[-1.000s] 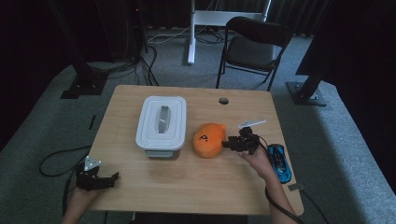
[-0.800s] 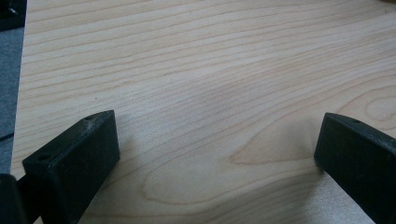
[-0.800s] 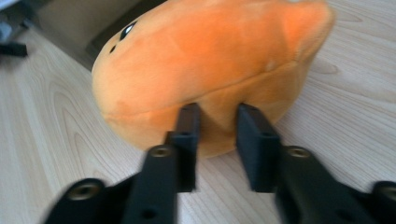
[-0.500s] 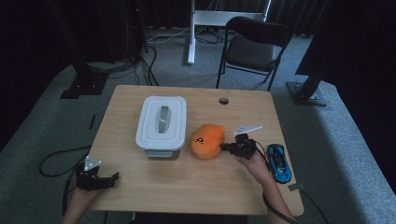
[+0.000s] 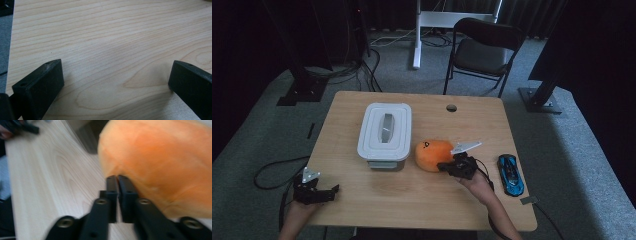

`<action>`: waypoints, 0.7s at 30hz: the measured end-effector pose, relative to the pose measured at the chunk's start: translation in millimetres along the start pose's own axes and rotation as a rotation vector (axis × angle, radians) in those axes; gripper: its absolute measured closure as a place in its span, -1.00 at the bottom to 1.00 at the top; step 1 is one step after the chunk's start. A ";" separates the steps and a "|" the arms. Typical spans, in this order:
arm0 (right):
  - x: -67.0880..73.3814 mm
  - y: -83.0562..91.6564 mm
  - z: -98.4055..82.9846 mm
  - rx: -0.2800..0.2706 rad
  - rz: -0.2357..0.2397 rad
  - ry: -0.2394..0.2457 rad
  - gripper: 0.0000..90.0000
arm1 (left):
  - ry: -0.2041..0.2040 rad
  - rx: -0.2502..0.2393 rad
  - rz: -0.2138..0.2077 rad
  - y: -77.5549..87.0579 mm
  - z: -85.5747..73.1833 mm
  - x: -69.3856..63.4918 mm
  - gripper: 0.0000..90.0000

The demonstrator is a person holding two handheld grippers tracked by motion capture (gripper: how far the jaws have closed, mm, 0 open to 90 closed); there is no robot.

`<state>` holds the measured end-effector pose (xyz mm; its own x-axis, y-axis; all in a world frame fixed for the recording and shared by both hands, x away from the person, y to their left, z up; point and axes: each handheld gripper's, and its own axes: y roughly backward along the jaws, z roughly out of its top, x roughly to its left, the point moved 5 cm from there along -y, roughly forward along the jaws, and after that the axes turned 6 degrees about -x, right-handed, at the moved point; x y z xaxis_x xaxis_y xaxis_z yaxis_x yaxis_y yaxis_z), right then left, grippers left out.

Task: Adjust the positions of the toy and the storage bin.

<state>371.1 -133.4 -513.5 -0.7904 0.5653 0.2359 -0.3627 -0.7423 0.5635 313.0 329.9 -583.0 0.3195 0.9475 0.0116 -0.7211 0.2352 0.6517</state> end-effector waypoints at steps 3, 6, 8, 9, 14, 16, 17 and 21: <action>-1.6 11.2 3.4 -0.028 -0.016 -0.005 0.50 | 0.001 0.001 0.000 0.1 0.0 0.0 -0.99; -11.2 28.7 7.9 -0.070 -0.063 -0.010 0.44 | 0.000 0.000 0.001 0.0 0.0 0.0 -0.99; -23.3 41.8 9.5 -0.094 -0.109 -0.038 0.43 | 0.000 0.000 0.001 0.0 0.0 0.0 -0.99; -27.2 44.9 9.0 -0.092 -0.112 -0.046 0.41 | 0.001 0.000 0.001 0.0 0.0 0.0 -0.99; -46.2 48.5 -1.5 -0.053 -0.149 -0.080 0.36 | 0.000 0.000 0.001 0.0 0.0 0.0 -0.99; -48.2 45.6 -5.1 -0.045 -0.131 -0.089 0.34 | 0.001 0.000 0.001 0.0 0.0 0.0 -0.99; -48.9 43.7 -6.4 -0.040 -0.130 -0.089 0.34 | 0.001 0.000 0.001 0.0 0.0 0.0 -0.99; -50.0 36.0 -8.7 -0.021 -0.112 -0.085 0.52 | 0.000 0.000 0.001 0.0 0.0 0.0 -0.99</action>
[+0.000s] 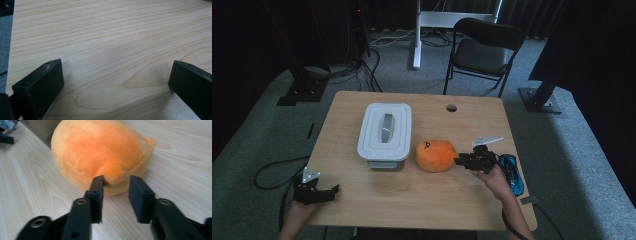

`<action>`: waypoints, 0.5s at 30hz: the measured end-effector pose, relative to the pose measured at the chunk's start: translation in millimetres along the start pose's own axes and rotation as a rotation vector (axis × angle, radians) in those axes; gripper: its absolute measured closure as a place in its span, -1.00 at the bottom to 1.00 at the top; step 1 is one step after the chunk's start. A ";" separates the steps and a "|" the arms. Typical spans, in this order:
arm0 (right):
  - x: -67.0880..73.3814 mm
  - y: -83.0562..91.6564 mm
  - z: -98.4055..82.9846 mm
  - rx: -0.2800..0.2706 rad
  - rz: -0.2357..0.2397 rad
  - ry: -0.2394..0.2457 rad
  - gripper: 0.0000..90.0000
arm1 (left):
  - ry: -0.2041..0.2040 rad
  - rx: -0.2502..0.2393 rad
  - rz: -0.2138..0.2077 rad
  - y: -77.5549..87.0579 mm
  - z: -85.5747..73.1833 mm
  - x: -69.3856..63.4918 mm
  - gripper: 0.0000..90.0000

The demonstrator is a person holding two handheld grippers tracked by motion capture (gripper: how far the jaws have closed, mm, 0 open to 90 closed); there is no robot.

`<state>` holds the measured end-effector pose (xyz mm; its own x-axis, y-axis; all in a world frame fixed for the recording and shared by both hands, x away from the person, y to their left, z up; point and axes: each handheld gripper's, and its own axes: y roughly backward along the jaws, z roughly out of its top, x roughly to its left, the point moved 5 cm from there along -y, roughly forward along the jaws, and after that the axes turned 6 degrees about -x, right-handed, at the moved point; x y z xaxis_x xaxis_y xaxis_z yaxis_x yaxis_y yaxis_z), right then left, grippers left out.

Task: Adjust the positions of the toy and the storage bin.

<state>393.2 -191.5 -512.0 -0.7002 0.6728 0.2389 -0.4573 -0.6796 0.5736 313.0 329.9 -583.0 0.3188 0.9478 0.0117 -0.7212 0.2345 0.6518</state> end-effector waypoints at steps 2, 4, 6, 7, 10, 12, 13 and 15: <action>2.7 -0.6 0.9 -0.005 0.017 -0.001 0.65 | 0.000 0.000 0.000 0.0 0.0 0.0 -0.99; 5.9 -0.4 1.6 -0.007 0.017 0.009 0.77 | 0.000 0.000 0.000 0.0 0.0 0.0 -0.99; 11.7 -1.2 0.8 0.004 0.035 0.013 0.83 | 0.000 0.000 0.000 0.0 0.0 0.0 -0.99; 15.2 -1.4 0.0 0.012 0.046 0.017 0.83 | 0.000 0.000 0.000 0.0 0.0 0.0 -0.99; 26.9 -1.6 -2.8 0.040 0.105 0.028 0.81 | 0.000 0.000 0.000 0.0 0.0 0.0 -0.99; 33.7 -2.0 -4.1 0.050 0.127 0.037 0.76 | 0.000 0.000 0.000 0.0 0.0 0.0 -0.99; 35.8 -2.2 -4.3 0.055 0.136 0.040 0.75 | 0.000 0.000 0.000 0.0 0.0 0.0 -0.99; 41.8 -2.7 -4.2 0.054 0.153 0.043 0.73 | 0.000 0.000 0.000 0.0 0.0 0.0 -0.99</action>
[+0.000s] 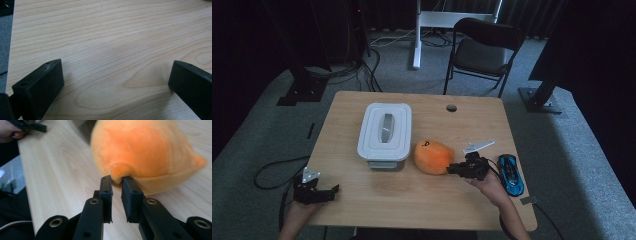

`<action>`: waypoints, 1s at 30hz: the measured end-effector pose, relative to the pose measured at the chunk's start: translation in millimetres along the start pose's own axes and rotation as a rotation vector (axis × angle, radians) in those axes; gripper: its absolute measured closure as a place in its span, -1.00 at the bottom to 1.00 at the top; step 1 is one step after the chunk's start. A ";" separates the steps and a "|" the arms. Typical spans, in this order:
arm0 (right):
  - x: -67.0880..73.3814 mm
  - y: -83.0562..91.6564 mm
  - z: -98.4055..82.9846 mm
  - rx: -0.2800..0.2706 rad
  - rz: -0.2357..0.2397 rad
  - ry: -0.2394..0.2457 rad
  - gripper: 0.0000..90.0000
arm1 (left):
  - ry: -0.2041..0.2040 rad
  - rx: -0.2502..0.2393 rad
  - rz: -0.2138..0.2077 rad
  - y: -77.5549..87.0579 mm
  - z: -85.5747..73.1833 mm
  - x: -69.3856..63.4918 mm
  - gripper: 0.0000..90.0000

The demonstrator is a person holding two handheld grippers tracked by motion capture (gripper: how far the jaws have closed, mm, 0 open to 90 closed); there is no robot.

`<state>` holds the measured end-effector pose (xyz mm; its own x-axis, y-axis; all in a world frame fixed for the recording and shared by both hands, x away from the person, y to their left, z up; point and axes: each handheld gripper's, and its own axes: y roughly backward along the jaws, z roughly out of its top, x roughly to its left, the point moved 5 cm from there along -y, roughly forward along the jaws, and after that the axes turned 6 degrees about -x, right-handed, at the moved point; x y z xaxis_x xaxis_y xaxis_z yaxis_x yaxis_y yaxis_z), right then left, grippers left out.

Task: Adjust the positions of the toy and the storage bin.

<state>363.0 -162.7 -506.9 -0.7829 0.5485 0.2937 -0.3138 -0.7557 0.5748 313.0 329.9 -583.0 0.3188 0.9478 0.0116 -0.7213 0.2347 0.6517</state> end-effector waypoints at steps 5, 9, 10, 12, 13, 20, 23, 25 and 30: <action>11.4 -2.7 0.9 0.007 0.048 0.018 0.60 | 0.000 0.000 0.000 0.0 0.0 0.0 -0.99; 11.2 6.0 6.4 -0.038 0.040 0.012 0.34 | 0.000 0.000 0.000 0.0 0.0 0.0 -0.99; 8.7 8.7 8.5 -0.056 0.028 0.006 0.25 | 0.000 0.000 0.000 0.0 0.0 0.0 -0.99; 1.4 13.6 13.1 -0.088 -0.004 -0.026 0.16 | 0.000 0.000 0.000 0.0 0.0 0.0 -0.99; -2.6 15.5 15.5 -0.103 -0.022 -0.042 0.10 | 0.000 0.000 0.000 0.0 0.0 0.0 -0.99; -26.8 14.9 29.3 -0.148 -0.109 -0.117 -0.21 | 0.000 0.000 0.000 0.0 0.0 0.0 -0.99; -30.9 8.7 33.0 -0.133 -0.097 -0.119 -0.40 | 0.001 0.001 0.002 0.0 0.0 -0.1 -0.99; -31.1 3.0 34.5 -0.117 -0.093 -0.114 -0.41 | 0.002 0.001 0.002 0.0 0.0 -0.2 -0.99; -29.6 -14.7 35.7 -0.071 -0.086 -0.099 -0.37 | 0.002 0.001 0.003 0.0 0.0 -0.1 -0.99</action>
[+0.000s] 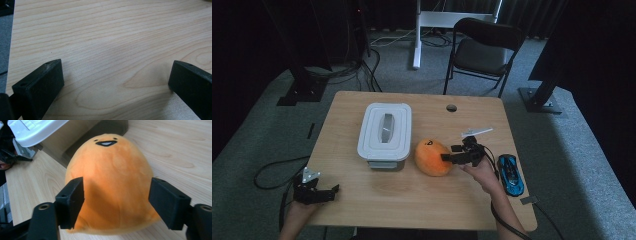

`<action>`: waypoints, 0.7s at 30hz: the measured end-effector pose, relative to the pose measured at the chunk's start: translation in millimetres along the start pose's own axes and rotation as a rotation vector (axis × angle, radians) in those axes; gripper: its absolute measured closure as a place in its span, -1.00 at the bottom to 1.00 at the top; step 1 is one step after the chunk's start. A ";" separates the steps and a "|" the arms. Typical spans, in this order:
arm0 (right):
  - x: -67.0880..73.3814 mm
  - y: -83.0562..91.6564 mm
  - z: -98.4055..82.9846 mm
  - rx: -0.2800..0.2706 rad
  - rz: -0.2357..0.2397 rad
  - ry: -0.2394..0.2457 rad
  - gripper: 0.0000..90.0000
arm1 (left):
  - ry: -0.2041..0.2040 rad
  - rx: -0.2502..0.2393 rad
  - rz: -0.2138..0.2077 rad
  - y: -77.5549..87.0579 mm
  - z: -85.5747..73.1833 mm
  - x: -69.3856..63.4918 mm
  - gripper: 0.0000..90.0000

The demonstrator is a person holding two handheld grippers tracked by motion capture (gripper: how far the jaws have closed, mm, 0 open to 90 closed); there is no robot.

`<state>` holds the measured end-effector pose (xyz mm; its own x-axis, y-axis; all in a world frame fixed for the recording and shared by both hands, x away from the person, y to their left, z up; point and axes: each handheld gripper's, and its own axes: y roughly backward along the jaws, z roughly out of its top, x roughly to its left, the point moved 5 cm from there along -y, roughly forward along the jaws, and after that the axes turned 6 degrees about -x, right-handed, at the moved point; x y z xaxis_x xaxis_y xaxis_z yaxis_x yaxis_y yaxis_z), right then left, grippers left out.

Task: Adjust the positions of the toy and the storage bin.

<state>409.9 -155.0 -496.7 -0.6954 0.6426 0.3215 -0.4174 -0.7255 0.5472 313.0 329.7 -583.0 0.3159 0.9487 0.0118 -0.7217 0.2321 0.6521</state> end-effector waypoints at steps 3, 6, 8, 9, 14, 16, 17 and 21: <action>2.5 -10.7 -2.0 0.030 -0.002 0.009 -0.36 | 0.000 0.000 0.000 0.0 0.0 0.0 -0.99; 4.1 -16.3 -3.6 0.035 -0.012 0.013 -0.33 | 0.001 0.000 0.000 0.1 -0.1 -0.1 -0.99; 5.1 -18.1 -5.7 0.043 -0.007 0.017 -0.33 | 0.001 0.000 0.000 0.2 -0.2 -0.2 -0.99; 5.6 -18.5 -7.0 0.046 -0.003 0.017 -0.31 | 0.001 0.000 0.000 0.2 -0.2 -0.2 -0.99; 9.7 -23.9 -15.4 0.055 0.001 0.047 -0.28 | 0.002 0.000 0.001 0.2 -0.2 -0.3 -0.99; 10.9 -24.7 -16.2 0.053 0.003 0.053 -0.25 | 0.002 0.000 0.001 0.3 -0.2 -0.3 -0.99; 11.9 -25.0 -16.4 0.048 -0.002 0.060 -0.22 | 0.002 0.000 0.002 0.3 -0.2 -0.3 -0.99; 18.5 -24.9 -15.7 0.048 -0.004 0.101 -0.01 | 0.003 0.000 0.002 0.3 -0.3 -0.4 -0.99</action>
<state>398.3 -129.0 -516.5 -0.7500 0.6157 0.2415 -0.3937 -0.7090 0.5851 312.5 329.5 -583.0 0.3128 0.9498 0.0113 -0.7225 0.2302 0.6519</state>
